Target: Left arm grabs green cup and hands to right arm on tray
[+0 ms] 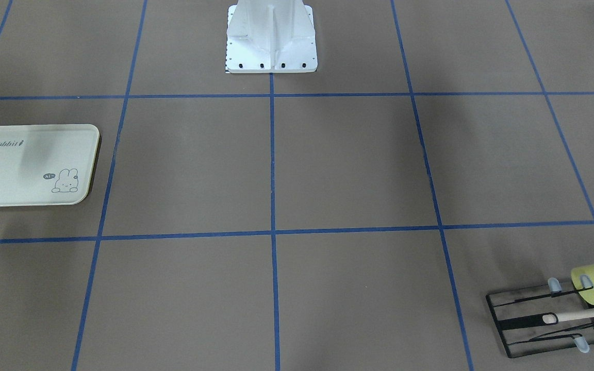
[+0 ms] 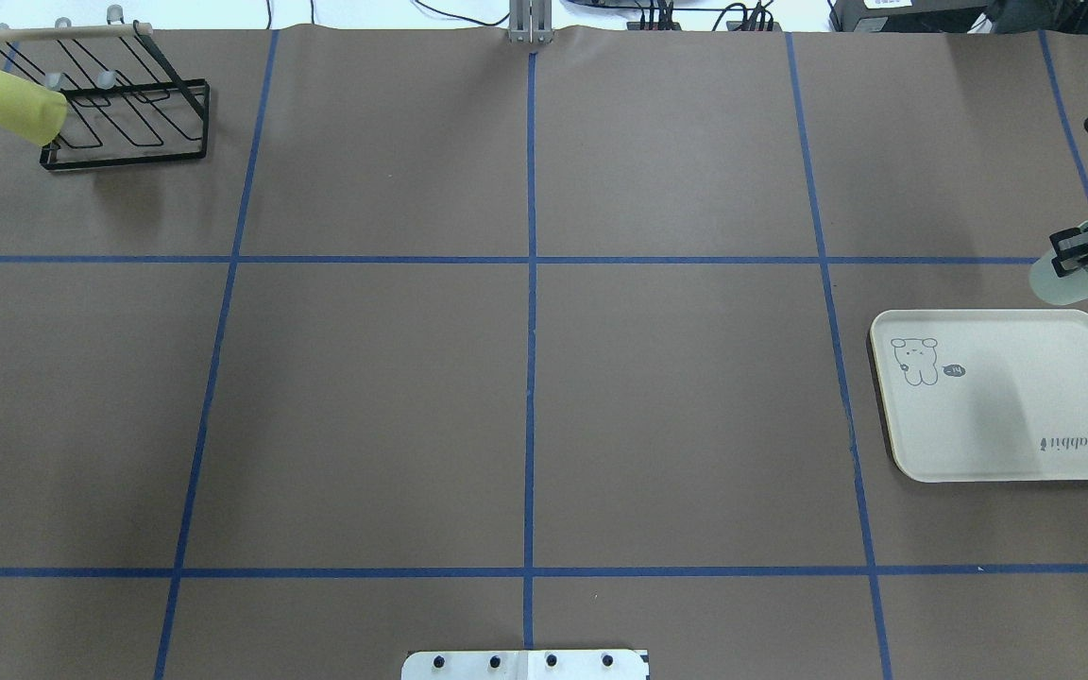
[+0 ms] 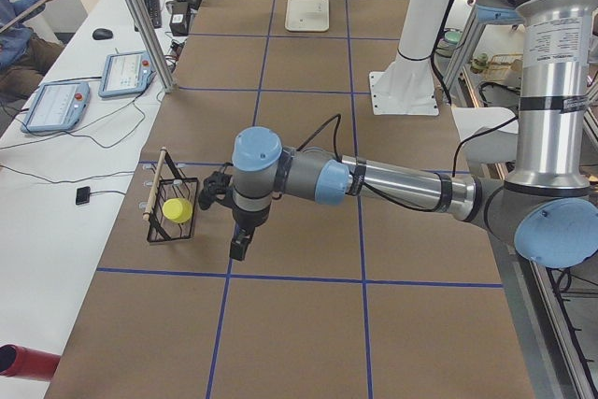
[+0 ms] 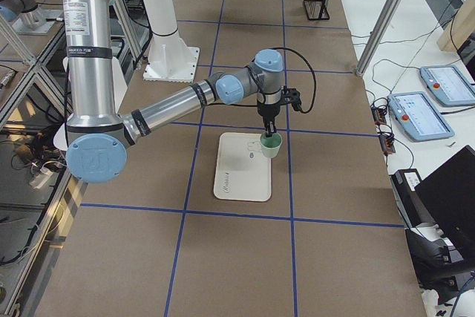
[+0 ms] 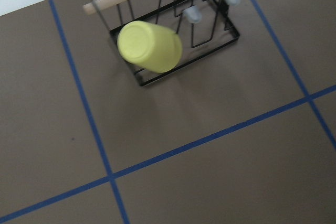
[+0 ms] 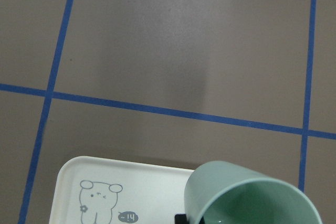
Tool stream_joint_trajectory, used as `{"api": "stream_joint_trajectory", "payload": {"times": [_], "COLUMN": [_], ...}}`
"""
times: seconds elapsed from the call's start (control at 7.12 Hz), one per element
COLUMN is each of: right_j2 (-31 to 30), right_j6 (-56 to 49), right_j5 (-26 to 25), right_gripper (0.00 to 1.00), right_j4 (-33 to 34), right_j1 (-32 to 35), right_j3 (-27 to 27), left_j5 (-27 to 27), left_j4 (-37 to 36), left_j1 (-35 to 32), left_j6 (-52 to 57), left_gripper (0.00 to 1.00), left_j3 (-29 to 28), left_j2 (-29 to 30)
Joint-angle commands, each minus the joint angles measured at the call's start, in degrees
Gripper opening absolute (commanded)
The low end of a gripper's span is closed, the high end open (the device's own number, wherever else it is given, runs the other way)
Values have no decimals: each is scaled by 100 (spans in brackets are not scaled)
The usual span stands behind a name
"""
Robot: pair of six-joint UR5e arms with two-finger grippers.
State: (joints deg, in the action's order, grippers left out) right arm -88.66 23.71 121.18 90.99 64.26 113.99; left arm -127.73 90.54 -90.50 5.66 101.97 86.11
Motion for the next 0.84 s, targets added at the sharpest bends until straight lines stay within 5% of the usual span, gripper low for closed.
{"api": "stream_joint_trajectory", "payload": {"times": [0.0, 0.7], "right_j2": [6, 6], "right_j6": [2, 598], "right_j5": [28, -463], "right_gripper": [0, 0], "right_j4": [-3, -90], "right_j1": [-167, -1010], "right_j3": [1, -218], "left_j5": [169, -15], "left_j4": [-643, -433], "left_j1": [-3, 6], "left_j6": [-47, -320], "left_gripper": [100, 100], "left_j3": [-124, -125], "left_j2": [-426, -455]}}
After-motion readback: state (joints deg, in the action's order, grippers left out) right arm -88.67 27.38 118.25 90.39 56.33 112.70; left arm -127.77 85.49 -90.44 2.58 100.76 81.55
